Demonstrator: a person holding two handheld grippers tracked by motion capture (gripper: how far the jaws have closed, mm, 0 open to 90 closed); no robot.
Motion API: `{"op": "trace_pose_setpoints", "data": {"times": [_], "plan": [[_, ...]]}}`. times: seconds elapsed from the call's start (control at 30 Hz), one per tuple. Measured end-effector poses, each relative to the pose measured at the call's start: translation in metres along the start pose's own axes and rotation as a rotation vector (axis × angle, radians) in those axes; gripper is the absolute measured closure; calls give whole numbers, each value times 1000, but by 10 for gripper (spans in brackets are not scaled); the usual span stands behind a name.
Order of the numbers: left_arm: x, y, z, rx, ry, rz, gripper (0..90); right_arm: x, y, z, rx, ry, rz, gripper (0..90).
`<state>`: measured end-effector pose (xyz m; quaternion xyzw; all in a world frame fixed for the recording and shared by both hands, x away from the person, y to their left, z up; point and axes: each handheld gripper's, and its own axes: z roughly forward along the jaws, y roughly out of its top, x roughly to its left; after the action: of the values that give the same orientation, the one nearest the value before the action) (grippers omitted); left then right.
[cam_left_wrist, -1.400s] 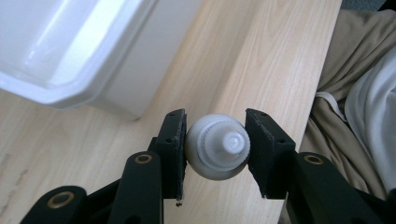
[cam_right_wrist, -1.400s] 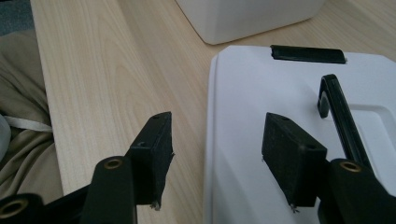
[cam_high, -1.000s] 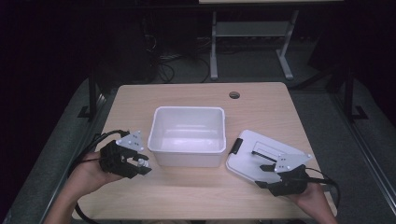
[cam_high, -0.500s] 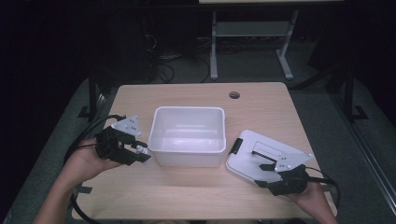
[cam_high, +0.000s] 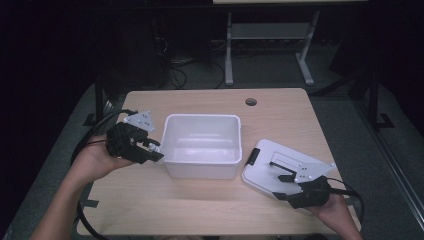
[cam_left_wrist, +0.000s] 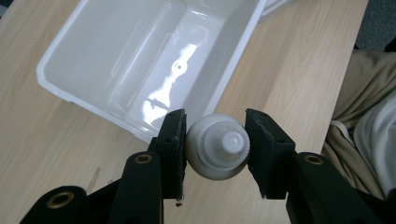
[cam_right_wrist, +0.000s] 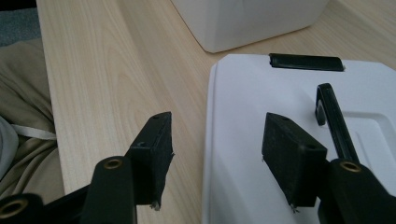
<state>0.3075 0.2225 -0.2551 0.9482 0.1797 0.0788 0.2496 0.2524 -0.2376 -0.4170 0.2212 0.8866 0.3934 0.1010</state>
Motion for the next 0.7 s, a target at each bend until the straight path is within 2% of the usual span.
{"op": "trace_pose_setpoints", "data": {"times": [0.3,0.57,0.7], "plan": [[11,11,-1,3,19,5,597,-1,1,-1,-11,-1,1,422],[19,17,7,9,32,-5,596,-1,1,-1,-8,1,5,421],[22,20,11,19,30,4,596,0,0,-2,-11,-2,5,420]]}}
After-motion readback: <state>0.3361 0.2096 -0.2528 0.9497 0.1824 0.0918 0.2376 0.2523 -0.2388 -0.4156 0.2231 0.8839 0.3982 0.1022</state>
